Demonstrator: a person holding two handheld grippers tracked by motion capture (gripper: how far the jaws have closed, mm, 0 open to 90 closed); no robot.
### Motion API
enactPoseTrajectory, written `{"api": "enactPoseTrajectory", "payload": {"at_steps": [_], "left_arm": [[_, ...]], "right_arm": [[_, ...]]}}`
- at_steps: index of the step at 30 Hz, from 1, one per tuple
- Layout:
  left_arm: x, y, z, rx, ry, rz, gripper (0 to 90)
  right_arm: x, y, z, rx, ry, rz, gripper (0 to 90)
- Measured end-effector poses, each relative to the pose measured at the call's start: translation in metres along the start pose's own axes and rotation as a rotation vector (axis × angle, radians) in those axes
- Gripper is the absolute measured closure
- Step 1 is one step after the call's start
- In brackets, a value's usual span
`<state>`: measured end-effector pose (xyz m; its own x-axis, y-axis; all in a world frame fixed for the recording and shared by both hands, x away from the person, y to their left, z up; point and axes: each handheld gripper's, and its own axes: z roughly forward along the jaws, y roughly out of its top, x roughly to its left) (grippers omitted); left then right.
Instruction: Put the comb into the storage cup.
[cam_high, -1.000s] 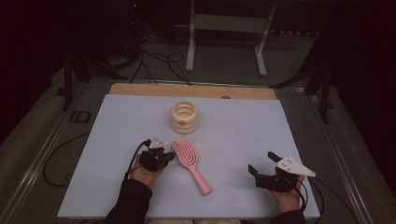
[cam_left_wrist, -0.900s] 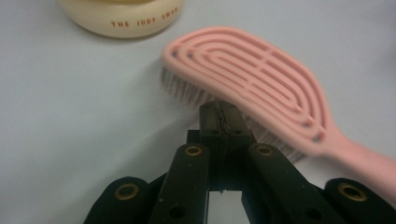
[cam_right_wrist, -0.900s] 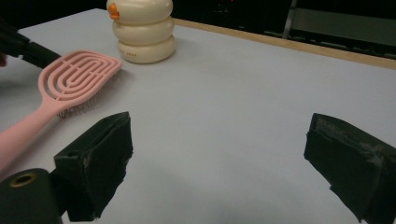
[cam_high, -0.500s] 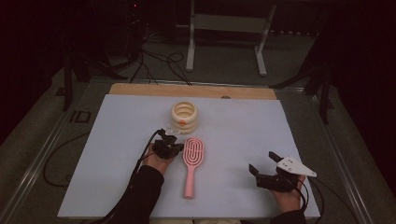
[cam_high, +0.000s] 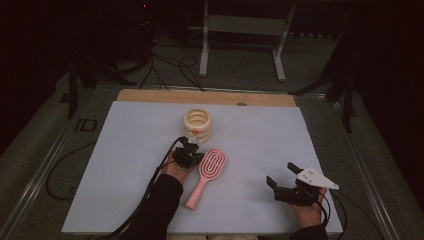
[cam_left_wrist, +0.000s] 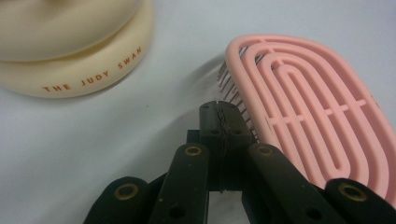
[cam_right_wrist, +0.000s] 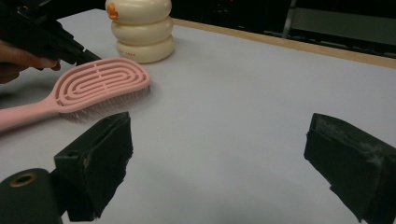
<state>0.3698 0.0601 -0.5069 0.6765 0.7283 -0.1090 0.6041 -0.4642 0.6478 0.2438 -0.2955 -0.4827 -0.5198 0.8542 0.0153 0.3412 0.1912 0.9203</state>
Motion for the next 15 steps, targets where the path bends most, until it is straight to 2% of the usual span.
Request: {"api": "enactPoseTrajectory", "payload": {"at_steps": [3,8,9,11,12,13,14,15], "left_arm": [[0.004,-0.001,-0.003,-0.004,0.010,-0.001,90.0],[0.010,-0.004,-0.016,-0.050,0.027,-0.023,89.8],[0.010,-0.004,-0.016,-0.050,0.027,-0.023,88.8],[0.011,-0.006,-0.026,-0.082,0.039,-0.017,86.1],[0.011,-0.009,-0.037,-0.111,0.050,-0.007,82.0],[0.011,-0.009,-0.037,-0.111,0.050,-0.007,78.5],[0.011,-0.015,-0.050,-0.145,0.075,0.002,72.7],[0.011,-0.015,-0.050,-0.145,0.075,0.002,68.3]], "right_arm": [[0.000,0.000,0.000,-0.003,0.000,0.002,7.6],[0.000,0.000,0.000,-0.003,0.001,0.002,7.6],[0.000,0.000,0.000,-0.003,0.001,0.002,7.6],[0.000,0.000,0.000,-0.003,0.000,0.000,7.6],[0.000,0.000,-0.001,-0.003,0.000,0.000,7.6],[0.000,0.000,-0.001,-0.003,0.000,0.000,7.6],[0.000,0.000,-0.001,-0.003,0.000,0.000,7.6],[0.000,0.000,-0.001,-0.003,0.000,0.000,7.6]]}}
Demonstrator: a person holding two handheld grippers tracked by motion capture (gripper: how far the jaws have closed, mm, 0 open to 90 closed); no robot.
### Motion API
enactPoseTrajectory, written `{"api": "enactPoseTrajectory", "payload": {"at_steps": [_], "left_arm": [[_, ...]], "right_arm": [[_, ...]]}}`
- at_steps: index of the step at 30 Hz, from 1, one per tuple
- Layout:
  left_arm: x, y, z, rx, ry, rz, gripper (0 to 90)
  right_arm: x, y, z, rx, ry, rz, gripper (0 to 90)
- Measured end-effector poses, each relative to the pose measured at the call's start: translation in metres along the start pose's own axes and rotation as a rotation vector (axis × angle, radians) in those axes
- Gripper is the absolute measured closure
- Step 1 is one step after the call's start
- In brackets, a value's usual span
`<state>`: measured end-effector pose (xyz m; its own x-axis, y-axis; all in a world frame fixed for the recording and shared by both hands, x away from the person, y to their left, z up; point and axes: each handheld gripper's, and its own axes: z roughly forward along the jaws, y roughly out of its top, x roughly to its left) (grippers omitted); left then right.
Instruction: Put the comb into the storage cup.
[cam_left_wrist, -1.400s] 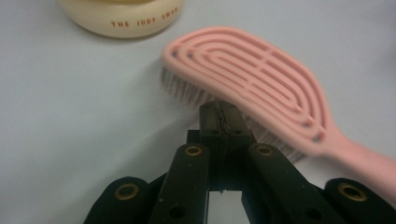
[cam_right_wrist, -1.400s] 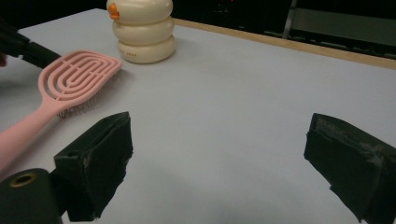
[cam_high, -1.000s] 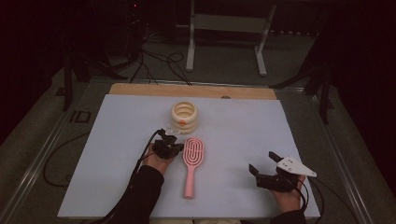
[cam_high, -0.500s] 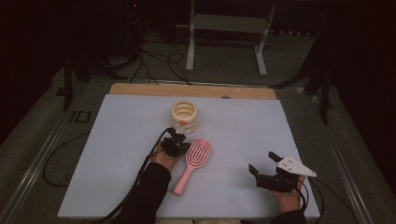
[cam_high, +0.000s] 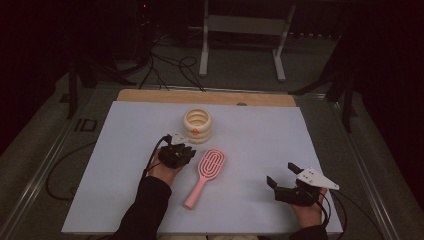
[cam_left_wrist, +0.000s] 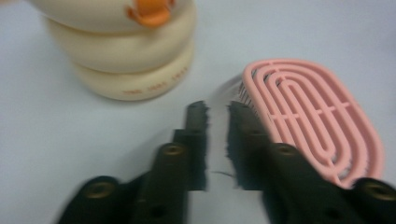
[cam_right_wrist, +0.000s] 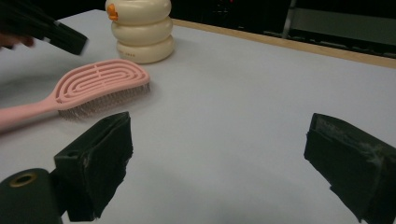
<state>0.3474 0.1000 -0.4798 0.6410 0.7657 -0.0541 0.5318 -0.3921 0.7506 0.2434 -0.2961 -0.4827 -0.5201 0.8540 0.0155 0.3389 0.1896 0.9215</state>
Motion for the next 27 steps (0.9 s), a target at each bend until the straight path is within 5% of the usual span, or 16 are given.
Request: {"api": "enactPoseTrajectory", "payload": {"at_steps": [8,11,18,19,27], "left_arm": [[0.015,-0.026,-0.070,-0.161,0.105,0.003,35.4],[0.018,-0.033,-0.083,-0.185,0.119,-0.002,22.0],[0.027,-0.064,-0.124,-0.272,0.183,-0.032,9.8],[0.030,-0.071,-0.132,-0.272,0.178,-0.035,0.6],[0.037,-0.098,-0.146,-0.330,0.192,-0.039,0.3]], "right_arm": [[0.002,0.000,0.001,-0.001,0.004,-0.003,7.6],[0.002,0.000,0.001,-0.004,0.006,-0.007,7.6],[0.003,0.000,0.001,-0.008,0.013,-0.009,7.5],[0.003,0.001,0.001,-0.011,0.013,-0.009,7.6],[0.005,0.002,-0.001,-0.034,0.027,-0.018,7.5]]}}
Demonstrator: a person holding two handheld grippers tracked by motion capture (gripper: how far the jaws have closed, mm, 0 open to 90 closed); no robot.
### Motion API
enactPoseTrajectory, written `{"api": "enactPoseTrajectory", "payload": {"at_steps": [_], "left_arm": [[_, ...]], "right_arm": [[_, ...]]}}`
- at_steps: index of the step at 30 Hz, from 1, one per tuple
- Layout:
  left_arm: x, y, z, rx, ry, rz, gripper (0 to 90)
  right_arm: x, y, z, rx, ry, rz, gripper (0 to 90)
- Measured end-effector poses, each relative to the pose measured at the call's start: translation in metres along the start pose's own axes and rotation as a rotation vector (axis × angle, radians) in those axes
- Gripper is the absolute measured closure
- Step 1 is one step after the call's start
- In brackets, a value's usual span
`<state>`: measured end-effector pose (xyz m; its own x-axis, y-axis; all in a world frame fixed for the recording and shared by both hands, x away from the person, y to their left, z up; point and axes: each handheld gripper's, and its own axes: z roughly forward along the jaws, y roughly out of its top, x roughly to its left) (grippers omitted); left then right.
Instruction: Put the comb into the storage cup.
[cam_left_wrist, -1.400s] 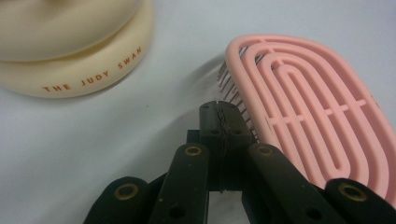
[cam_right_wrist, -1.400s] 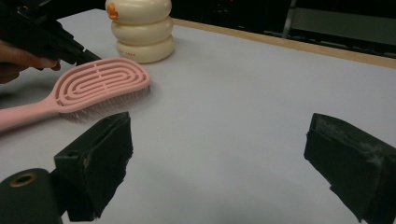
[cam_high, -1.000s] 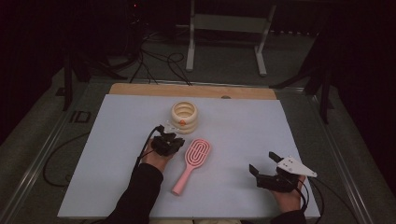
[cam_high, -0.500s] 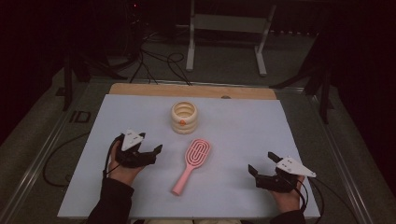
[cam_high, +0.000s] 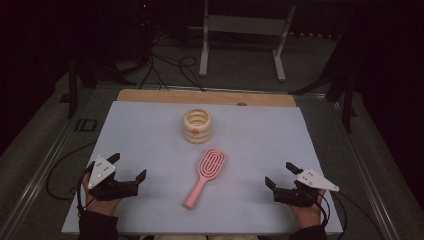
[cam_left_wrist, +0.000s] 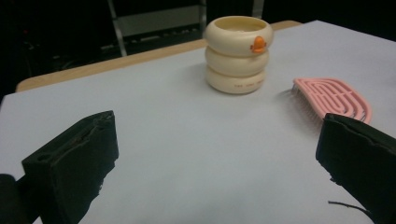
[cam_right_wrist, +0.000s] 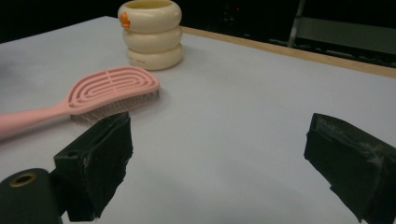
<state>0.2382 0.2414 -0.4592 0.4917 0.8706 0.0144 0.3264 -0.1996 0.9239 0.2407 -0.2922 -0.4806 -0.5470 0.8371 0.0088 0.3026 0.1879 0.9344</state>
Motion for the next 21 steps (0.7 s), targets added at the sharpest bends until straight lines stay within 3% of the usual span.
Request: {"api": "enactPoseTrajectory", "payload": {"at_steps": [6,21], "left_arm": [[0.0038,-0.0115,-0.0036,0.010,0.010,-0.010,0.3],[0.0024,-0.0074,-0.0026,0.040,0.025,-0.027,0.3]], "right_arm": [[0.0047,0.0022,-0.0024,-0.031,0.010,-0.014,7.5],[0.0062,0.0006,-0.0003,-0.023,0.008,-0.020,7.5]]}}
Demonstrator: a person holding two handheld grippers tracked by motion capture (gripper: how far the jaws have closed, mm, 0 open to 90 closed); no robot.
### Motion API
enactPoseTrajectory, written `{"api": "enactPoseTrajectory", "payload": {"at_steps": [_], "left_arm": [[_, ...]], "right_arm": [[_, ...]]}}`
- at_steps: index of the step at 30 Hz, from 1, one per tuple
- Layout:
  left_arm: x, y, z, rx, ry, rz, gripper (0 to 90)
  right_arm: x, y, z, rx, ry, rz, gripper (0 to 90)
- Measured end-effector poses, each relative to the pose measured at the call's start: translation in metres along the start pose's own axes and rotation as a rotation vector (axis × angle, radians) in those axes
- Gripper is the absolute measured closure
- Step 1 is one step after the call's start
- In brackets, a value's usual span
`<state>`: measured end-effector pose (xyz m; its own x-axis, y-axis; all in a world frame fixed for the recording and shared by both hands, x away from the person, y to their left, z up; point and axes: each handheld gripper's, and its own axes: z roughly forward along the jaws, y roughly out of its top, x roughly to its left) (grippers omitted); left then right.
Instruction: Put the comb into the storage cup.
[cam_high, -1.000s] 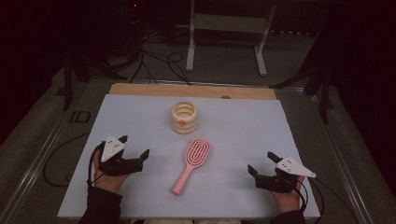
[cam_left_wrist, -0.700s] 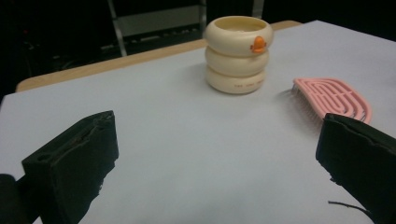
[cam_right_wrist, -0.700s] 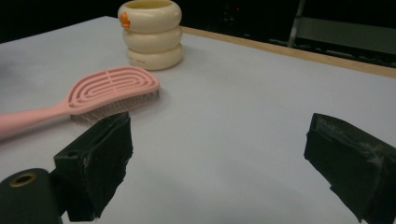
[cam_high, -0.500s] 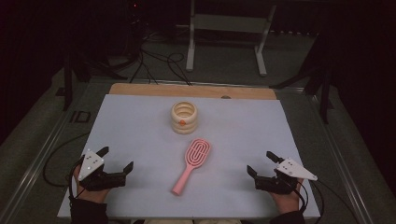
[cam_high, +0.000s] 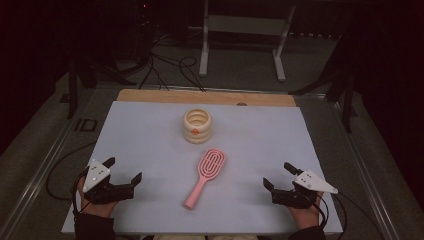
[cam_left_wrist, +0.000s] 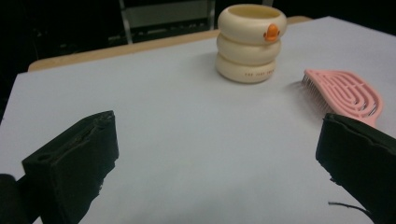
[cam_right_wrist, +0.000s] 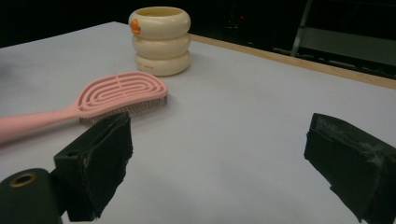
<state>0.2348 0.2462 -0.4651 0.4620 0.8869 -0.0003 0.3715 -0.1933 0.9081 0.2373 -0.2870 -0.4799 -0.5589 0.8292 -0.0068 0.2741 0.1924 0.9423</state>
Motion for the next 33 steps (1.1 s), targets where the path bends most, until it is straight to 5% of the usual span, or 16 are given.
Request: {"api": "enactPoseTrajectory", "payload": {"at_steps": [21,33], "left_arm": [[-0.022,0.028,0.017,0.084,-0.003,0.028,0.3],[-0.043,0.050,0.043,0.192,-0.025,0.081,0.3]], "right_arm": [[-0.001,-0.001,0.000,-0.004,-0.012,0.008,7.5],[-0.003,-0.002,0.000,-0.002,-0.017,0.015,7.5]]}}
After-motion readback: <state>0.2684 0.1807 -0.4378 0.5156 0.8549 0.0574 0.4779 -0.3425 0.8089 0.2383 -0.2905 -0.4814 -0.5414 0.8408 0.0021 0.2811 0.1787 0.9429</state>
